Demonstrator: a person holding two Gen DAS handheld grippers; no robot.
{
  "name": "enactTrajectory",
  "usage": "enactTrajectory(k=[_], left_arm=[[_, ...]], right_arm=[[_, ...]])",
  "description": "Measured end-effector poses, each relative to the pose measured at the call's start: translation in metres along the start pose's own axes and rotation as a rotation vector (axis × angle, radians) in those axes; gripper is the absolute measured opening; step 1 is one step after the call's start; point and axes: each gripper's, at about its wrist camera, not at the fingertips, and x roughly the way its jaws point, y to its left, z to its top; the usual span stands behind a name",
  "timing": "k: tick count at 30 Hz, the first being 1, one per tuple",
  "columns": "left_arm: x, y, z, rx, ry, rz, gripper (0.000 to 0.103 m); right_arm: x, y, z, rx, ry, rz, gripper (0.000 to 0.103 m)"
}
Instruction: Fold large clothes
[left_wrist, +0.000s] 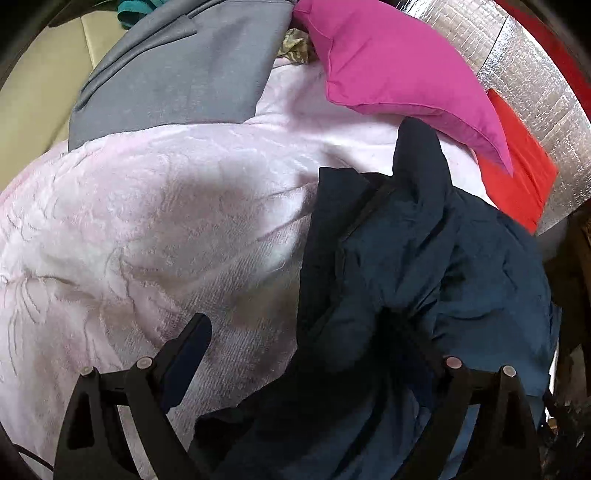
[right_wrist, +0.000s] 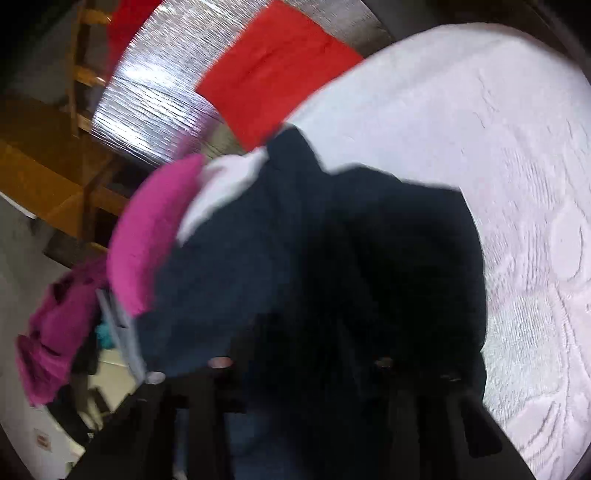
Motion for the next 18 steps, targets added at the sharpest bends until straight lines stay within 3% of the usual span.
enactTrajectory(k=[1, 3, 5, 8, 13, 18], left_arm=[[-0.003, 0.002, 0.0, -0.005, 0.001, -0.006, 0.096], [-0.014, 0.005, 0.001, -0.002, -0.018, -0.016, 0.095], [-0.027, 0.007, 0.004, 0.009, -0.043, -0.025, 0.095], [-0.041, 0.014, 0.007, -0.012, -0.039, -0.089, 0.095], [-0.041, 0.025, 0.008, -0.075, 0.078, -0.278, 0.095], [-0.04, 0.031, 0.004, -0.125, 0.118, -0.306, 0.095]], right_arm=[[-0.006, -0.001, 0.002, 0.017, -0.001, 0.018, 0.037], [-0.02, -0.004, 0.004, 0.043, -0.012, 0.079, 0.053], [-0.038, -0.008, 0.005, 0.062, -0.054, 0.097, 0.077], [-0.061, -0.02, 0.009, 0.08, -0.096, 0.104, 0.08], [-0.075, -0.046, 0.009, 0.145, -0.054, 0.09, 0.082], [-0.076, -0.065, 0.01, 0.184, 0.041, 0.108, 0.083]])
